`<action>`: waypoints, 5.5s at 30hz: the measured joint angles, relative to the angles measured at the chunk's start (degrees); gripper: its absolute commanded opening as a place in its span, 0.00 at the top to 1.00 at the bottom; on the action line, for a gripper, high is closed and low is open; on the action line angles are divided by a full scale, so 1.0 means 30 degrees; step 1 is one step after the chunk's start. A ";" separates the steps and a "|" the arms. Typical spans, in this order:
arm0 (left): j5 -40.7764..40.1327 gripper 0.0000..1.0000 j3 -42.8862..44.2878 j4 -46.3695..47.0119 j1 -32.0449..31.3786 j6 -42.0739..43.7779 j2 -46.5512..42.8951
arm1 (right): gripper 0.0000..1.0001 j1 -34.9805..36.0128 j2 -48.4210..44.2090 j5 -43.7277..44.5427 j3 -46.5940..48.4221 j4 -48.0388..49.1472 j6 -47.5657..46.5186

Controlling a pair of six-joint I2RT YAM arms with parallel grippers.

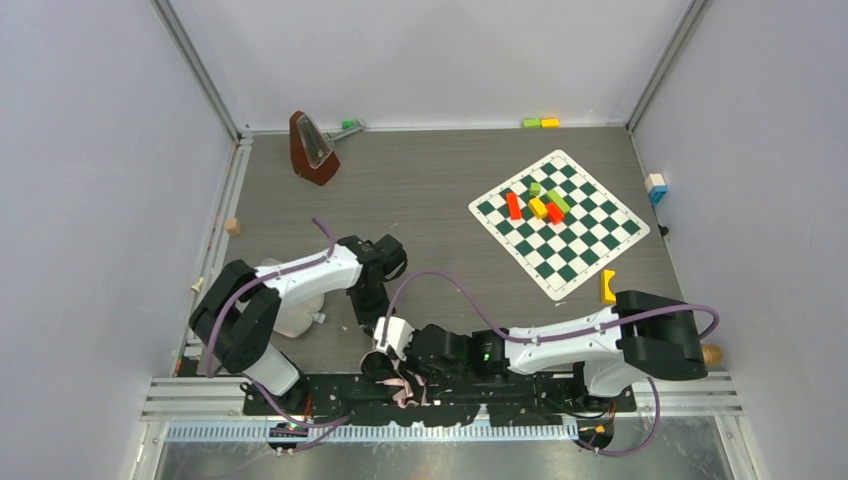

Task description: Put away the umbrella

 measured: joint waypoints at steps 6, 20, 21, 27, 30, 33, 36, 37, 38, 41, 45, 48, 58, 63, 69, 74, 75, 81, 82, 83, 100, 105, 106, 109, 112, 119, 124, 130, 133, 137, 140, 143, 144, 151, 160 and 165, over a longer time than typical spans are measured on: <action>0.3111 1.00 -0.0874 0.0750 0.0772 -0.1005 0.0175 | 0.94 0.0066 -0.0889 0.0823 -0.0255 -0.0270 -0.2178; 0.5442 1.00 -0.1574 0.1734 0.0503 -0.1086 0.0641 | 0.94 -0.3053 -0.0182 -0.6543 -0.2076 0.3169 0.0153; 0.5100 0.97 -0.1530 0.1741 0.0262 -0.1035 0.0452 | 0.94 -0.3257 0.0000 -0.7002 -0.1967 0.3126 0.0780; 0.3330 0.40 -0.3410 0.3774 -0.0663 0.0204 -0.2397 | 0.94 -0.3687 0.1756 -0.8123 -0.1472 0.4466 0.4430; 0.1858 0.26 -0.3636 0.3563 -0.0823 0.1545 -0.2608 | 0.94 -0.3672 0.2659 -0.8080 -0.1596 0.5858 0.5960; 0.1144 0.24 -0.3621 0.3373 -0.0685 0.2645 -0.2769 | 0.94 -0.3767 0.3169 -0.7541 -0.2149 0.7206 0.7373; 0.0546 0.24 -0.3497 0.3381 -0.0685 0.3628 -0.3016 | 0.94 -0.3898 0.3585 -0.7249 -0.2616 0.8604 0.8364; 0.0233 0.25 -0.3417 0.3388 -0.0678 0.3971 -0.3111 | 0.94 -0.3942 0.3643 -0.7060 -0.2732 0.9056 0.8699; -0.0066 0.25 -0.3330 0.3402 -0.0670 0.4299 -0.3257 | 0.94 -0.3978 0.3701 -0.6856 -0.2812 0.9377 0.8983; -0.0707 0.28 -0.3308 0.3920 -0.0685 0.5122 -0.4240 | 0.94 -0.4116 0.3942 -0.6397 -0.2943 0.9872 0.9595; -0.1056 0.29 -0.3308 0.4794 -0.0634 0.5807 -0.6397 | 0.94 -0.4299 0.4058 -0.5836 -0.2951 1.0178 0.9908; -0.1224 0.27 -0.3534 0.5508 -0.0525 0.5858 -0.7701 | 0.94 -0.4255 0.4065 -0.5690 -0.2973 1.0360 0.9974; -0.2047 0.34 -0.3934 0.5982 -0.0525 0.6506 -0.7912 | 0.94 -0.4561 0.4721 -0.6215 -0.2696 1.0790 1.0331; -0.2703 0.38 -0.3446 0.5493 -0.0430 0.6768 -0.6819 | 0.94 -0.4575 0.5209 -0.6732 -0.1967 1.0178 1.0382; -0.3687 0.37 -0.3468 0.5158 -0.0175 0.6841 -0.7242 | 0.94 -0.4699 0.5923 -0.6958 -0.1013 0.9908 1.0564; -0.5034 0.36 -0.4728 0.5275 0.0328 0.6506 -0.9122 | 0.94 -0.4415 0.6557 -0.6885 0.0860 0.7497 1.0870; -0.5173 0.36 -0.5005 0.5304 0.0583 0.6477 -0.9340 | 0.94 -0.4218 0.6754 -0.6528 0.1472 0.6368 1.1096; -0.4313 0.35 -0.6309 0.6076 0.2506 0.6492 -0.9194 | 0.94 -0.3191 0.8021 -0.4269 0.5166 0.0517 1.2713; -0.4146 0.35 -0.6382 0.6047 0.2841 0.6550 -0.9202 | 0.95 -0.3140 0.8225 -0.4073 0.5821 -0.0495 1.3041; -0.4029 0.35 -0.6397 0.5982 0.3184 0.6659 -0.9202 | 0.94 -0.3104 0.8437 -0.3934 0.6470 -0.1450 1.3376; -0.8888 0.34 -0.6878 0.4364 0.6929 0.7774 -1.0783 | 0.95 -0.4153 1.3493 -0.7905 1.2837 -0.3716 1.3362; -1.0433 0.34 -0.6761 0.4160 0.8080 0.7919 -1.0783 | 0.94 -0.4736 1.4943 -0.9581 1.4528 -0.3279 1.2998; -1.0848 0.34 -0.6659 0.4014 0.8211 0.7963 -1.0783 | 0.94 -0.4809 1.5220 -0.9879 1.4739 -0.2914 1.2830; -1.2101 0.34 -0.6302 0.3526 0.8444 0.8080 -1.0739 | 0.95 -0.4925 1.5868 -1.0542 1.5081 -0.1413 1.2509; -1.2655 0.34 -0.6033 0.3468 0.8488 0.8182 -1.0637 | 0.94 -0.5180 1.6378 -1.1315 1.4659 0.1158 1.2276; -1.3901 0.34 -0.4058 0.2798 0.8502 0.9996 -0.9661 | 0.94 -0.5639 1.8134 -1.2837 1.4105 0.9100 1.1526; -0.8036 0.33 0.2171 0.1333 0.7104 1.0593 -0.9894 | 0.94 -0.6317 2.2054 -1.1409 1.4965 1.7012 1.3406; 0.0685 0.33 0.7023 0.5493 0.6164 0.9981 -1.1213 | 0.94 -0.6040 2.2454 -1.0397 1.6888 1.3923 1.3748; 0.2922 0.33 1.1387 0.3978 0.6470 0.9959 -0.9449 | 0.94 -0.5996 2.2454 -1.0134 1.7398 1.2794 1.4149; 0.5370 0.33 1.4251 0.4998 0.6513 0.9632 -0.8466 | 0.94 -0.5982 2.1828 -0.9449 1.6910 1.2101 1.4207; 0.5887 0.31 1.1635 0.4925 0.6513 0.9581 -1.0688 | 0.94 -0.6135 1.9679 -0.8313 1.3515 1.2123 1.4280; 0.4750 0.32 0.8451 0.2849 0.6513 1.0003 -1.3347 | 0.94 -0.6368 1.6371 -0.7278 0.8233 1.2378 1.4455; 0.4029 0.33 0.7737 0.1734 0.6513 1.0083 -1.3937 | 0.95 -0.6448 1.5300 -0.7053 0.6360 1.2604 1.4819; -0.0860 0.35 0.2681 -0.2463 0.6513 0.9712 -1.6604 | 0.94 -0.6492 1.2437 -0.5967 0.3789 1.1402 1.5271; -0.4102 0.35 -0.3249 -0.4328 0.6331 0.5843 -2.0589 | 0.95 -0.7140 0.8881 -0.5224 0.2055 0.7198 1.4054; -0.3541 0.35 -0.7300 -0.0816 0.6324 0.3876 -1.9547 | 0.94 -0.8138 0.6914 -0.5056 0.0867 0.5289 1.3121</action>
